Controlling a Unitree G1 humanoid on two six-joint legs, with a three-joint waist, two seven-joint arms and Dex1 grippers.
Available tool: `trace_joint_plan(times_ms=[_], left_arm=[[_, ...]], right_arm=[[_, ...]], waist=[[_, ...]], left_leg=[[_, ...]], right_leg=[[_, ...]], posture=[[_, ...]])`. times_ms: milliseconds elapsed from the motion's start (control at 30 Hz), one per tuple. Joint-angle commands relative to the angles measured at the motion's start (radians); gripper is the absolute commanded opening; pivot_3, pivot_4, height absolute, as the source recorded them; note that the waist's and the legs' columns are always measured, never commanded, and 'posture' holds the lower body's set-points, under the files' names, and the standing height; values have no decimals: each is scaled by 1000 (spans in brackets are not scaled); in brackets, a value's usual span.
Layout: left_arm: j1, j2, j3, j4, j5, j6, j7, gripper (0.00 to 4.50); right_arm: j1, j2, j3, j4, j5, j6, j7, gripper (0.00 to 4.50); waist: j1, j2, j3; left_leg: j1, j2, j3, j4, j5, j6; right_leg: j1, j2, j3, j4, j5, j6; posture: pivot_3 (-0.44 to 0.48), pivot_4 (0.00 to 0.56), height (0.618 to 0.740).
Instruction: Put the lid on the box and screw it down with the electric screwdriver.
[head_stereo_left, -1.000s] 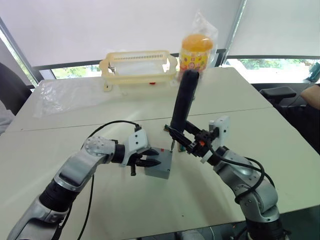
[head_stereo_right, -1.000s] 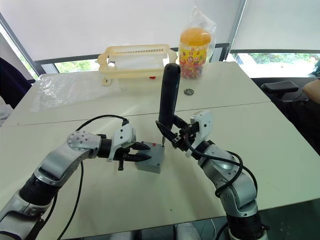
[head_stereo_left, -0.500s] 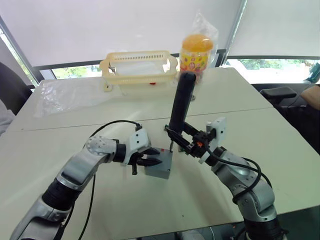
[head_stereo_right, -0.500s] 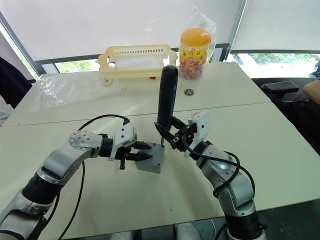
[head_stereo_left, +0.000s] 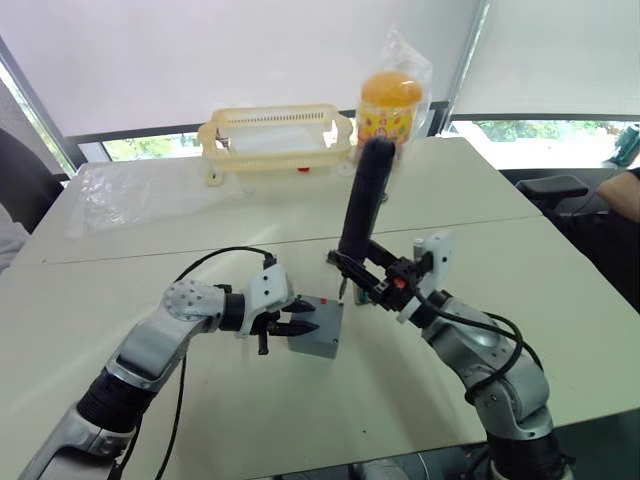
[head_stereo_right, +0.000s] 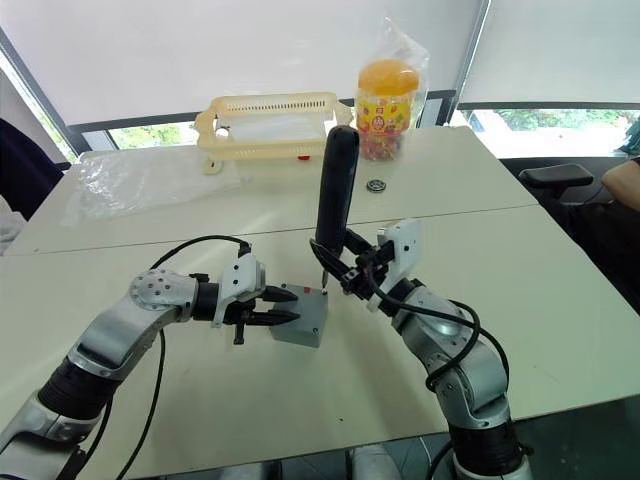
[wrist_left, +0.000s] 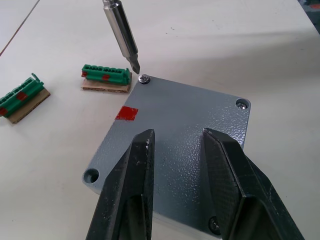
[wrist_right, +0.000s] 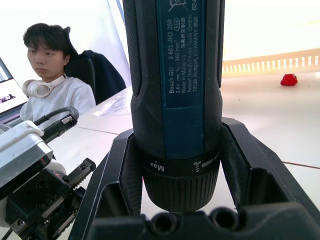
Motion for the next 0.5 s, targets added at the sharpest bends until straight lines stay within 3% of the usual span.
trace_joint_plan(times_ms=[33,500], left_arm=[[24,18,-38,40,39,35,-6,1498],[11,17,-35,24,38,64,1,1498]], right_arm=[[-6,0,-9,-74,8,-32,6,1774],[15,-22,29,-46,-35,-53,39,1774]], waist=[[0,0,0],[0,0,0]], left_leg=[[0,0,0,0,0,0],[0,0,0,0,0,0]], right_leg=[[0,0,0,0,0,0],[0,0,0,0,0,0]], posture=[[0,150,740],[0,150,740]])
